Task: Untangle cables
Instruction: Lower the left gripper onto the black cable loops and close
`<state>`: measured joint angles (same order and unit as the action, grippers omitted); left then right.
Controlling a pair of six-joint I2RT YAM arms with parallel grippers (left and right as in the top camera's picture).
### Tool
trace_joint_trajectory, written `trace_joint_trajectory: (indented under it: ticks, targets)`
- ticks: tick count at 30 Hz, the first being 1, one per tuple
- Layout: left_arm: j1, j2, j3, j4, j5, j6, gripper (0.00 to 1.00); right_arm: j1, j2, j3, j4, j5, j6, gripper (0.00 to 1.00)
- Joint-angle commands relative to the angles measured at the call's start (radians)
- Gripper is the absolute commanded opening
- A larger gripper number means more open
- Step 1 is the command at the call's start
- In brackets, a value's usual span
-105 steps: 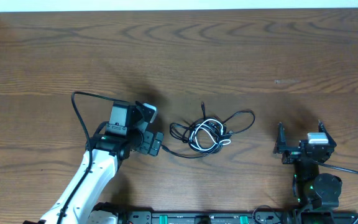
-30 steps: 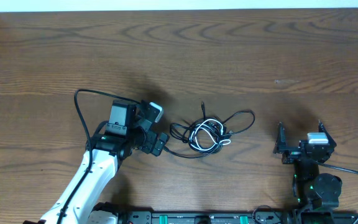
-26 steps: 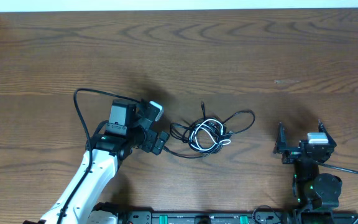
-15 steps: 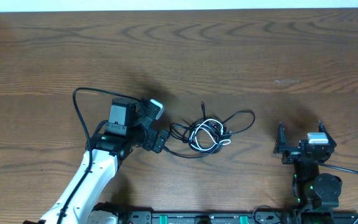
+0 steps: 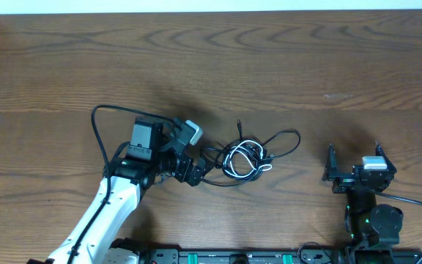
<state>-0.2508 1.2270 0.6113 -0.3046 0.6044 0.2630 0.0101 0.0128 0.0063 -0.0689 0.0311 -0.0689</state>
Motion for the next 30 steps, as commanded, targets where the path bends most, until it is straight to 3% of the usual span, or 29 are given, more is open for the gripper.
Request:
trace_joint_trajectory:
  ticks: [1,30]
  targets:
    - [-0.017,0.002,0.027,-0.004,-0.014,-0.006,0.99,-0.008,-0.006,-0.001,-0.003,-0.004,0.012,0.99]
    - [-0.021,0.002,0.027,-0.003,-0.040,-0.006,0.99,-0.008,-0.006,-0.001,-0.003,-0.004,0.012,0.99]
